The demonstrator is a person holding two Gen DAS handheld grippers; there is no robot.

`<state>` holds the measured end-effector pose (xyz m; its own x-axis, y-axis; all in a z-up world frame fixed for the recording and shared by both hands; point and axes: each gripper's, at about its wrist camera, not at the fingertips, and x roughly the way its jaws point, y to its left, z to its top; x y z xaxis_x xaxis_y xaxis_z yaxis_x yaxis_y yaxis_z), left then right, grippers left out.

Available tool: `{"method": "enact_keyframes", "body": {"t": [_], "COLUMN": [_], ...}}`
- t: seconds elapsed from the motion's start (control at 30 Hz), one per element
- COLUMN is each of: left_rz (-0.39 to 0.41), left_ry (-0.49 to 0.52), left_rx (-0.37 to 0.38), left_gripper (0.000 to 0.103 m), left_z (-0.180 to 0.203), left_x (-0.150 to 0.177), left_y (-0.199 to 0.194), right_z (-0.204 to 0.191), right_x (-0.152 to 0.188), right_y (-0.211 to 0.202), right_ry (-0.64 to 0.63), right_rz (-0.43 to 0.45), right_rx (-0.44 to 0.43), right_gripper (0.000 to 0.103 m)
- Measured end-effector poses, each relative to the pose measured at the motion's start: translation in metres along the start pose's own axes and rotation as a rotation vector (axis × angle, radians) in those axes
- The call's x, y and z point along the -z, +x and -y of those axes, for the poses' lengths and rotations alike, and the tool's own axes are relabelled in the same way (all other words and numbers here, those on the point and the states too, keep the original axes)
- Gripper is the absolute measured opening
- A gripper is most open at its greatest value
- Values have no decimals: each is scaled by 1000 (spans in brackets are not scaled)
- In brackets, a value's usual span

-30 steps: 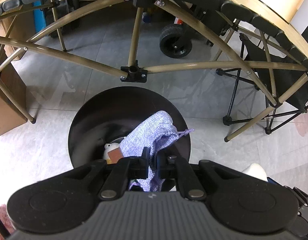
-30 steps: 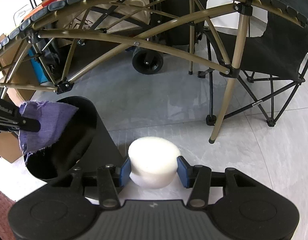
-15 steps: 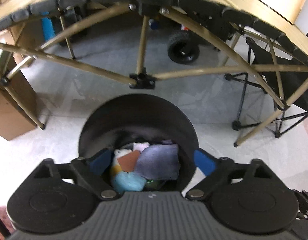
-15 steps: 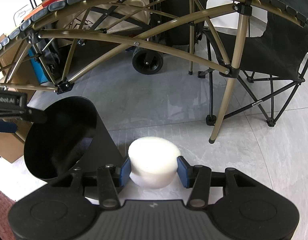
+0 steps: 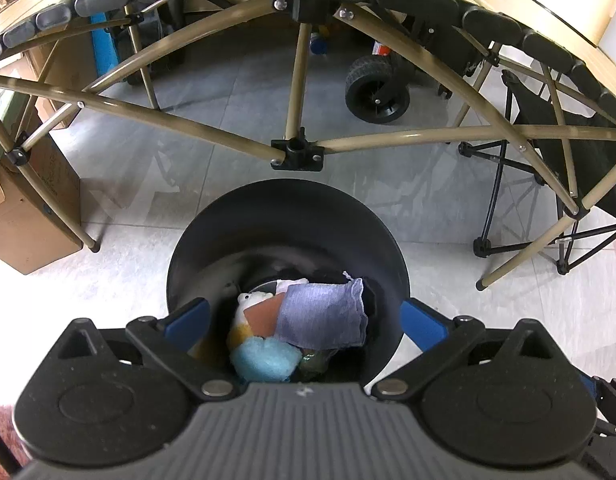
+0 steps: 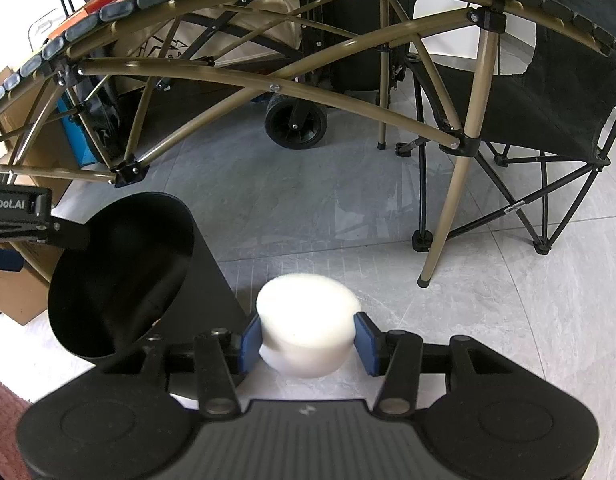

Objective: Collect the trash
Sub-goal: 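Move the right gripper over the bin and open it to drop the white puff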

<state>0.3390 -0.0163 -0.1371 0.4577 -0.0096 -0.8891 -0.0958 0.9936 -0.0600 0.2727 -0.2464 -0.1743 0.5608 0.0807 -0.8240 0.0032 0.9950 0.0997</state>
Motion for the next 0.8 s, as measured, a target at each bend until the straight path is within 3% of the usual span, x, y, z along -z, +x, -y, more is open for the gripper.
{"method": "enact_keyframes", "body": {"t": [0.8], "left_rz": [-20], "left_ry": [-29], "left_rx": [-30], "left_gripper": [103], "left_z": [-33], "left_x": [6], "left_y": [-7], "right_z": [-32], "right_x": [-9], "right_y": [-6], "right_ry": [-58], "right_rz": [19], "right_rx": [-23], "right_gripper": [48]}}
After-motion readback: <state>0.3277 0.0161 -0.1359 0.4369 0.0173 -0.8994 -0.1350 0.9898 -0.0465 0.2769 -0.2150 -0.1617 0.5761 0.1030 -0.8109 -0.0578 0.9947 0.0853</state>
